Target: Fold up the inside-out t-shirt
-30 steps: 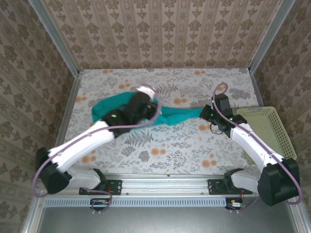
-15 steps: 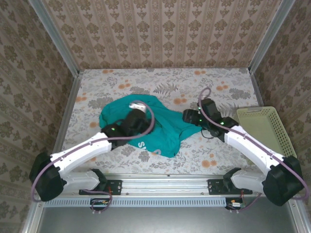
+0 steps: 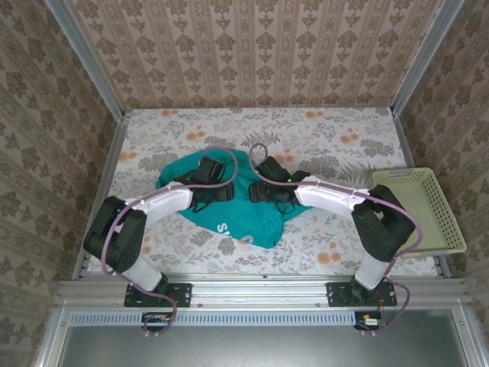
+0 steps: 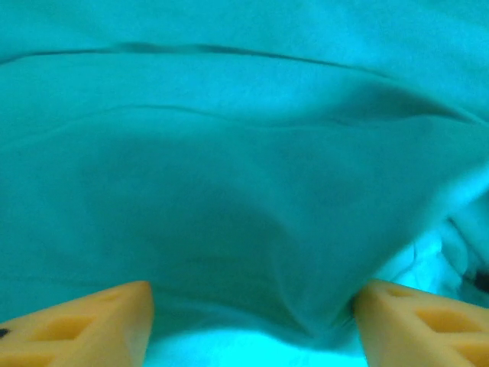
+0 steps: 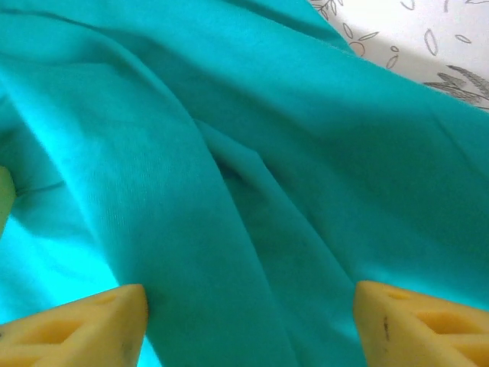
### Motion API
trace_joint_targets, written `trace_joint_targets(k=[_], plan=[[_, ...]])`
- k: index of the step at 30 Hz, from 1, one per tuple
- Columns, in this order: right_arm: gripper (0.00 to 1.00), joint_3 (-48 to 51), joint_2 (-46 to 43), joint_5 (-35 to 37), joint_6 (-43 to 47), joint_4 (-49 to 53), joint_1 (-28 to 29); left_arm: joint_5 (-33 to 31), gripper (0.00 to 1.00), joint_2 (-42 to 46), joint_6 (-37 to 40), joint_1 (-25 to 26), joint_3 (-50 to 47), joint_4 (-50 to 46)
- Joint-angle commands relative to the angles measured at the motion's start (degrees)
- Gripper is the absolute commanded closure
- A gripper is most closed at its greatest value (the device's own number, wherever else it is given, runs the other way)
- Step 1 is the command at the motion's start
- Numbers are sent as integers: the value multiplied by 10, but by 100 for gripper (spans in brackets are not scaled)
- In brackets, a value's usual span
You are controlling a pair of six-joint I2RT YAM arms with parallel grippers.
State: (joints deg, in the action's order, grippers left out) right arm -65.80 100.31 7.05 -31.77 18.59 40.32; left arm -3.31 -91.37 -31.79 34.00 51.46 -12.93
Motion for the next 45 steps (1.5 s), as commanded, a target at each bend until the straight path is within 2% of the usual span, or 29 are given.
trace_joint_targets(k=[1,3,6,8,9,15,20,22,25,27,29,32,35,38,40,41,42,45], plan=[[38,-49,39,22,19,28,-4,36,45,-25,-4,-6,28,22],[54,-64,53,30,26,36,-9,36,60,-32,-5,-7,31,20],[86,-63,39,33,38,30,-21,32,82,-19,-2,-8,22,11],[100,-56,15,36,40,30,-28,31,96,5,-2,-8,9,0],[100,-50,-4,34,43,29,-31,32,100,23,-4,-7,2,-9],[100,19,-137,-19,59,26,-28,-2,100,163,-2,28,-70,-36],[100,65,-262,-7,91,73,21,-108,100,290,4,119,-91,-118],[100,86,-306,-25,84,77,27,-128,100,331,4,143,-105,-132],[100,104,-340,0,54,89,22,-139,100,359,-13,134,-130,-140],[100,100,-340,48,27,117,5,-134,100,355,-14,107,-142,-138],[100,103,-339,52,14,118,-26,-120,100,351,-10,79,-152,-125],[100,115,-319,-4,32,68,-56,-79,100,316,-3,40,-155,-90],[100,74,-237,-41,59,34,-56,-45,100,226,20,39,-107,-64],[100,9,-122,9,74,38,-65,-65,100,140,26,32,-54,-68],[100,-38,-48,46,73,56,-92,-76,100,92,17,10,-29,-83],[100,-53,-20,48,70,59,-107,-80,99,74,10,2,-21,-91],[100,-65,7,45,67,57,-121,-81,94,55,3,-8,-13,-99],[100,-101,67,39,80,54,-130,-86,93,20,-7,-16,6,-116]])
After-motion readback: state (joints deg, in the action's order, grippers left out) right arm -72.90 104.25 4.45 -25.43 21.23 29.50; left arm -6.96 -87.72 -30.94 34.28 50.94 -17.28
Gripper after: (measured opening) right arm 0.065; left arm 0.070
